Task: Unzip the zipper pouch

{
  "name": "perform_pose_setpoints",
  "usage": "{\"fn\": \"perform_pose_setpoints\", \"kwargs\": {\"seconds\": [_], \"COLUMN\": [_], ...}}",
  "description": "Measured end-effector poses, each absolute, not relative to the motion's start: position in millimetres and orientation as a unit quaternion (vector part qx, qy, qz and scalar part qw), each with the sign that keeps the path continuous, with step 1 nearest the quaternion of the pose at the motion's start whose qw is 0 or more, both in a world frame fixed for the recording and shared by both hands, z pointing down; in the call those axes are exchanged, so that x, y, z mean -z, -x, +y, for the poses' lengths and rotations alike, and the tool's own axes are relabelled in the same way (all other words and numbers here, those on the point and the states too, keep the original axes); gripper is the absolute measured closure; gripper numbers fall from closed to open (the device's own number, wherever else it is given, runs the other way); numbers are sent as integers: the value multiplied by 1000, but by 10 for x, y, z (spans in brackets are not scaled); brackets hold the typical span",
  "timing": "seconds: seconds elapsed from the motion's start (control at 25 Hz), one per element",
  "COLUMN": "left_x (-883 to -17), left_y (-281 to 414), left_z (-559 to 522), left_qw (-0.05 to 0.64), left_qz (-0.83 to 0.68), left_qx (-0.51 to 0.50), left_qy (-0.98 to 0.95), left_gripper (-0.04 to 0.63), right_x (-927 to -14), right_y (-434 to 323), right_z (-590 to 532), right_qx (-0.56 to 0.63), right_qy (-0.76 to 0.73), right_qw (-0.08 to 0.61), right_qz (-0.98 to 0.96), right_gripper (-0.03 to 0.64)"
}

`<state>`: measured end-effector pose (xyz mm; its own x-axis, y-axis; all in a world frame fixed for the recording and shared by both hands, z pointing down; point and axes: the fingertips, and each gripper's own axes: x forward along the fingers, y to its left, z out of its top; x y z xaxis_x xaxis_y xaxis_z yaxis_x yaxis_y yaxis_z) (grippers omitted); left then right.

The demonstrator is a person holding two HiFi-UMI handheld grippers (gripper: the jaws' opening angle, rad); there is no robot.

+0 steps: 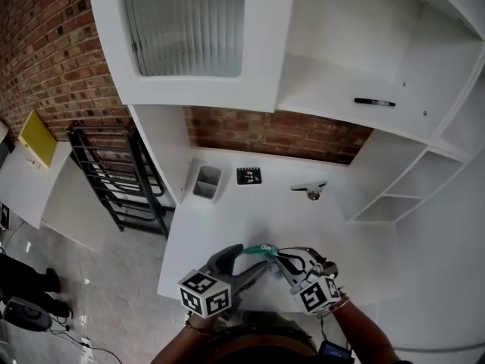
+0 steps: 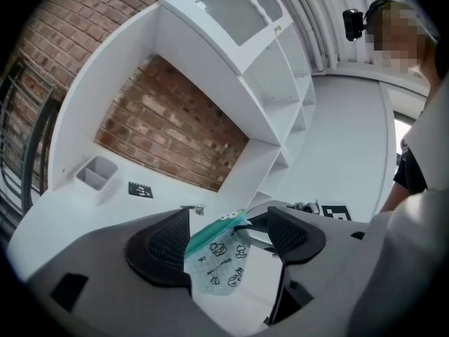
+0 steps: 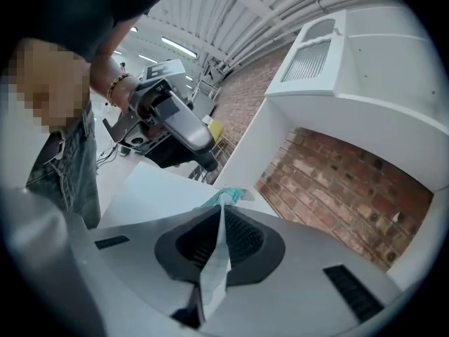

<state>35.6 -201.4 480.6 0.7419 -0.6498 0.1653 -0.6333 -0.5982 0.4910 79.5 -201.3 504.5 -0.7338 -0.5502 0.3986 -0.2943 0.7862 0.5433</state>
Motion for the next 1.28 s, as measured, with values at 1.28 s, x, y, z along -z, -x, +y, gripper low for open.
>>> {"fn": "perform_pose_setpoints", "kwargs": {"seconds": [1.28], "left_x": [-4837], "left_y": [-530], "left_z": [-2150], "left_qw": [345], "left_qz": [-326], "left_qx": [34], "left_qy": [-879], "left_gripper": [503], "right_x": [-4994], "right_y": [-716], "right_z": [-1938], "right_qx": [273], "right_qy": [-234], "right_qw": [285], "right_qz": [-889], "right_gripper": [607]}}
